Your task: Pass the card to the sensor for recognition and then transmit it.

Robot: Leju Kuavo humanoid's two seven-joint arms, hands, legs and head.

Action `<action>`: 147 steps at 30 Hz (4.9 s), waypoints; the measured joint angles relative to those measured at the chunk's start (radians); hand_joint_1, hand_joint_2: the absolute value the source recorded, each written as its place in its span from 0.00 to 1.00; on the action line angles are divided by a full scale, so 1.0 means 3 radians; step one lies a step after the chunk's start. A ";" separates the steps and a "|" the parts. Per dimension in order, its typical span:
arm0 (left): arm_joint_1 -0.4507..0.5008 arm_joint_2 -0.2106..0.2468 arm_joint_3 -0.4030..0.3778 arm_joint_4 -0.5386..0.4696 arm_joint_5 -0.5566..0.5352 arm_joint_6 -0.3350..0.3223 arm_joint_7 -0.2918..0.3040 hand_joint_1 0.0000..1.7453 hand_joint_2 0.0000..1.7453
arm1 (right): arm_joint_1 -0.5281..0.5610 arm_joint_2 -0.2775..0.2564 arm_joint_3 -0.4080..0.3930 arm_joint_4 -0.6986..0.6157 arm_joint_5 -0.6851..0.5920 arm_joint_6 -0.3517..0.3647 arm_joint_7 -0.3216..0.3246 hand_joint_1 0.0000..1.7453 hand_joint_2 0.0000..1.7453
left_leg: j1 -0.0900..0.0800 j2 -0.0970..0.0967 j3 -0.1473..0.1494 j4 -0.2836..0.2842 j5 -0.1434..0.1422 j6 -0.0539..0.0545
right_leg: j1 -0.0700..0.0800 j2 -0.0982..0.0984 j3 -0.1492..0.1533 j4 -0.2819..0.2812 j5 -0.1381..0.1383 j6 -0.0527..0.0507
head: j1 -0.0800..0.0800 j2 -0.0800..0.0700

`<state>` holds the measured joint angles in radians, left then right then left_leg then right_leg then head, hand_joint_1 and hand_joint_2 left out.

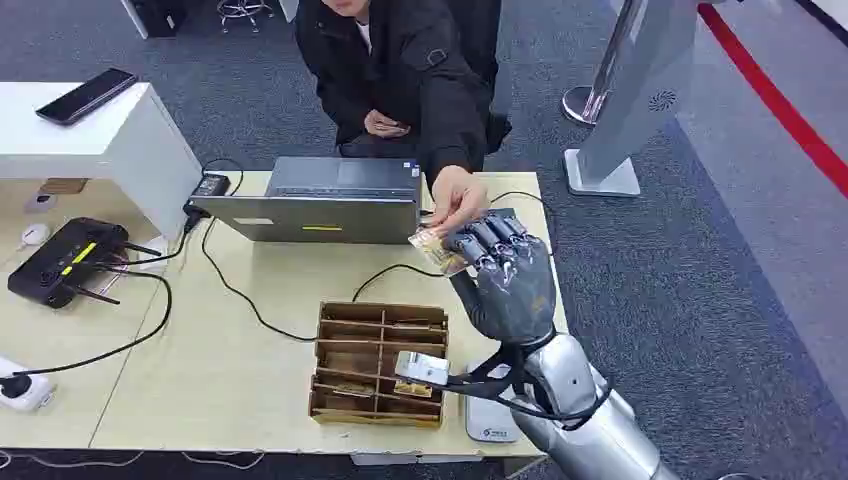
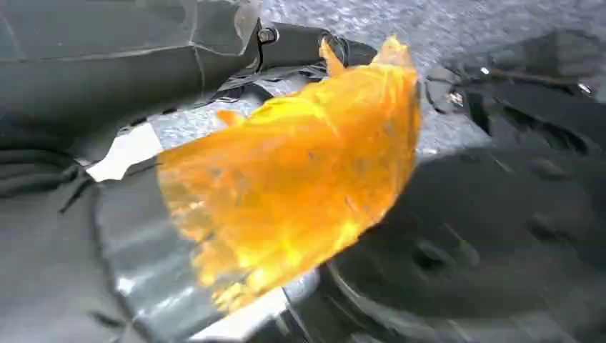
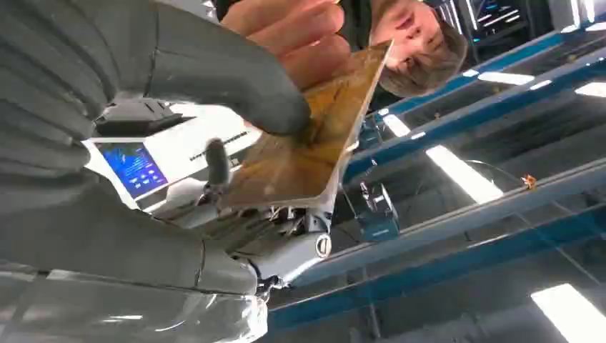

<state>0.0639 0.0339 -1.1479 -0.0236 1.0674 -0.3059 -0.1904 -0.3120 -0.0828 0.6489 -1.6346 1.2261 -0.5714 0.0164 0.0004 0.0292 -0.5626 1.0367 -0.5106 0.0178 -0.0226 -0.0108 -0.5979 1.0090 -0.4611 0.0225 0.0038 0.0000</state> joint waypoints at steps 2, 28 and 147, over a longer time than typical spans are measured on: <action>0.0020 0.0029 0.0020 0.0006 0.0000 -0.0010 0.0000 0.00 0.00 | -0.0016 -0.0004 0.0005 0.0017 -0.0008 -0.0019 -0.0008 0.99 1.00 | 0.0000 0.0000 0.0000 0.0000 0.0000 0.0000 | 0.0000 0.0000 0.0000 0.0000 0.0000 0.0000 | 0.0000 0.0000; 0.0128 0.0071 0.0379 0.0006 -0.0126 -0.0025 -0.0036 0.00 0.00 | 0.0078 -0.0058 0.0122 -0.0006 -0.0888 -0.0014 -0.0357 1.00 1.00 | -0.0001 0.0000 0.0000 0.0000 0.0000 0.0000 | -0.0001 0.0000 0.0001 0.0000 0.0000 0.0000 | 0.0000 0.0000; -0.0457 -0.0615 0.0005 -0.0209 -0.0552 0.2979 -0.0100 0.00 0.00 | 0.1520 -0.0177 -0.0319 0.0496 -0.1640 0.0746 0.0366 1.00 1.00 | -0.0017 -0.0010 0.0005 0.0001 -0.0004 0.0014 | -0.0009 -0.0007 0.0008 -0.0005 -0.0003 0.0014 | 0.0000 0.0000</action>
<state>-0.0733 -0.1507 -1.1463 -0.0862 0.9018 0.5879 -0.2205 0.1440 -0.1358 0.5531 -1.4858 0.7340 -0.3475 0.1263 -0.0047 0.0263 -0.5612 1.0370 -0.5118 0.0221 -0.0254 -0.0129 -0.5953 1.0076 -0.4619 0.0267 0.0038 0.0000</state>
